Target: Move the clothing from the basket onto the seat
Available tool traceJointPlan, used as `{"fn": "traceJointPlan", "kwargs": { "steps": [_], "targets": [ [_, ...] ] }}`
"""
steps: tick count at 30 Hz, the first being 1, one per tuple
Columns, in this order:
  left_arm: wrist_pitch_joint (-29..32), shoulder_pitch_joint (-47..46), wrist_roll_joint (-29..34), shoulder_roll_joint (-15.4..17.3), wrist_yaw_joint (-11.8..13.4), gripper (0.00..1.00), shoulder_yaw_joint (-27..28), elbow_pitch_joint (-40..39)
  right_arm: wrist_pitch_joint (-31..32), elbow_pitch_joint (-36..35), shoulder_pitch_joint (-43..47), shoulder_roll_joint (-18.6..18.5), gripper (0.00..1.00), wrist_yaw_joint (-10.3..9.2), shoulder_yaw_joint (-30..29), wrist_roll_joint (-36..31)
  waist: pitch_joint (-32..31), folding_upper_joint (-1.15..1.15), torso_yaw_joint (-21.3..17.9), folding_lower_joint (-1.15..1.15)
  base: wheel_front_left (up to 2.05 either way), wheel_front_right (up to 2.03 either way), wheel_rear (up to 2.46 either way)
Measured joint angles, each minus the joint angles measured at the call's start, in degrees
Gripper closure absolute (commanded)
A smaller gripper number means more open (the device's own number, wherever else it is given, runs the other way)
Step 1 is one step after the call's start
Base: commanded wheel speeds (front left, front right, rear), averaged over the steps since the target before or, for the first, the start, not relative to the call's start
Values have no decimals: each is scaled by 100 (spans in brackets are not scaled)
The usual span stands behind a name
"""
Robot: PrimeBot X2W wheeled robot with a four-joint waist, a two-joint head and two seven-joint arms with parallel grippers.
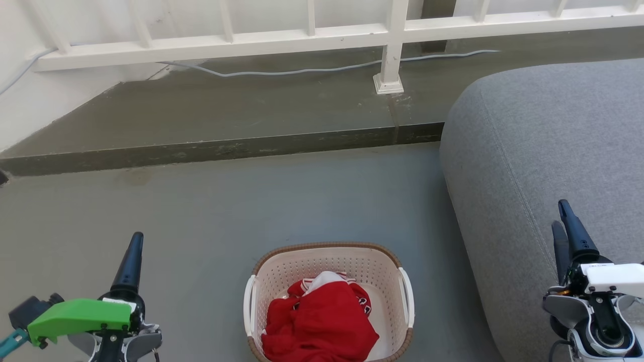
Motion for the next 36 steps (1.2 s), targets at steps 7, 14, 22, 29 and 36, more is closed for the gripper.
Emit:
{"fn": "traceJointPlan", "kwargs": {
  "steps": [7, 14, 22, 29, 36],
  "targets": [
    [-121, -68, 713, 121, 0, 0, -180, -35, -144, -65, -23, -213, 0, 0, 196, -714, -3, 0, -3, 0, 0, 0, 0],
    [-268, -101, 1464, 265, 123, 0, -393, -93, -294, -123, -80, -346, 0, -43, 387, -1445, -17, 0, -5, 0, 0, 0, 0],
    [-389, -219, 2182, 316, 254, 0, -572, -283, -434, -157, -85, -500, 0, -158, 620, -2164, -36, 0, -3, 0, 0, 0, 0],
    [-523, -222, 2733, 352, 389, 0, -744, -376, -555, -175, -107, -553, 0, -255, 828, -2765, -56, 0, -3, 0, 0, 0, 0],
    [-656, -221, 3244, 368, 482, 0, -927, -375, -692, -169, -115, -624, 0, -324, 999, -3277, -73, 0, -6, 0, 0, 0, 0]
  ]
}}
